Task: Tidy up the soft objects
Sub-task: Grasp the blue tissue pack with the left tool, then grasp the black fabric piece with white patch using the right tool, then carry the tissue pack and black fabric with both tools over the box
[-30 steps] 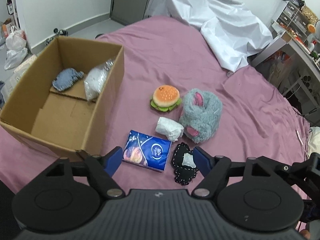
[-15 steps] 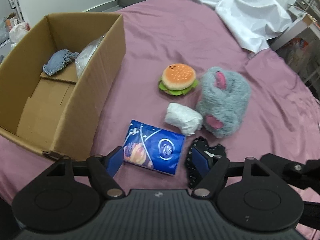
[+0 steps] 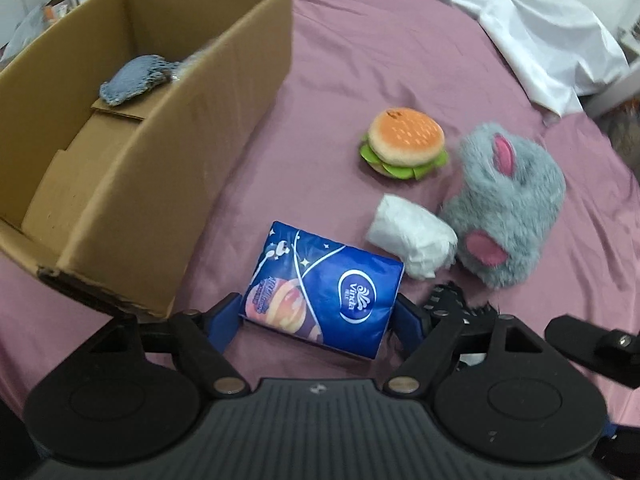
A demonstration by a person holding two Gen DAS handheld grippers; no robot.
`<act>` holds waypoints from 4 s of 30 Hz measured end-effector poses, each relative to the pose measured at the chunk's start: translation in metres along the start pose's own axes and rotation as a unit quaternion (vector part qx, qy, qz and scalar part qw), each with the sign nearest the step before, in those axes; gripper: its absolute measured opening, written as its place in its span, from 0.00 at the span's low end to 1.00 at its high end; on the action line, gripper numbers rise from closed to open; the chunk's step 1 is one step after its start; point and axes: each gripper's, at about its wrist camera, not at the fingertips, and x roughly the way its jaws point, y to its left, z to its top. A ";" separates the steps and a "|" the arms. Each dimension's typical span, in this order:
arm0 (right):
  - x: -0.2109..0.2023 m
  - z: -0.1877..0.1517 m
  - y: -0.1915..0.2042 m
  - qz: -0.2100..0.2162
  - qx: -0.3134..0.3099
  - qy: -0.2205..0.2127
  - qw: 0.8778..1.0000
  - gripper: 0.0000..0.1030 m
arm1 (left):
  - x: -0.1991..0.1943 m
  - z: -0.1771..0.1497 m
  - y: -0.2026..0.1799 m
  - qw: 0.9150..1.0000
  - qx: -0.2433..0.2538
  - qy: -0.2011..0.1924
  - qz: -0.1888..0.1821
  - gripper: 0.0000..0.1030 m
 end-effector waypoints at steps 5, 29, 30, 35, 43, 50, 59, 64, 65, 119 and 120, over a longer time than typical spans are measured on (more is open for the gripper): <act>0.005 -0.002 0.005 -0.003 -0.009 0.002 1.000 0.58 | -0.005 -0.003 0.003 1.000 -0.017 -0.009 -0.002 0.74; 0.034 -0.012 0.032 -0.030 -0.106 0.011 0.994 0.67 | -0.041 -0.021 0.039 0.997 -0.079 0.013 0.002 0.74; 0.036 -0.013 0.034 -0.035 -0.114 0.011 0.993 0.67 | -0.042 -0.022 0.042 0.996 -0.083 0.015 0.000 0.74; 0.050 -0.019 0.042 -0.056 -0.151 0.000 0.987 0.62 | -0.048 -0.023 0.049 0.995 -0.094 0.020 -0.004 0.74; 0.043 -0.037 0.052 -0.077 -0.193 0.004 0.978 0.28 | -0.061 -0.027 0.052 0.995 -0.095 0.025 -0.012 0.74; 0.008 -0.043 0.055 -0.067 -0.192 -0.024 0.979 0.28 | -0.077 -0.028 0.050 0.996 -0.089 0.019 -0.020 0.74; -0.039 -0.048 0.061 -0.040 -0.200 -0.062 0.977 0.28 | -0.112 -0.029 0.038 0.997 -0.064 -0.014 -0.030 0.74; -0.052 -0.051 0.060 -0.026 -0.200 -0.073 0.977 0.28 | -0.130 -0.026 0.031 0.997 -0.052 -0.028 -0.039 0.74; -0.055 -0.051 0.061 -0.022 -0.202 -0.075 0.976 0.28 | -0.133 -0.025 0.030 0.998 -0.047 -0.030 -0.043 0.74; -0.051 -0.088 0.147 0.124 -0.295 -0.123 0.939 0.28 | -0.144 0.068 0.144 0.991 -0.064 -0.105 -0.046 0.74; -0.049 -0.089 0.149 0.125 -0.299 -0.123 0.938 0.28 | -0.141 0.070 0.146 0.991 -0.065 -0.103 -0.047 0.74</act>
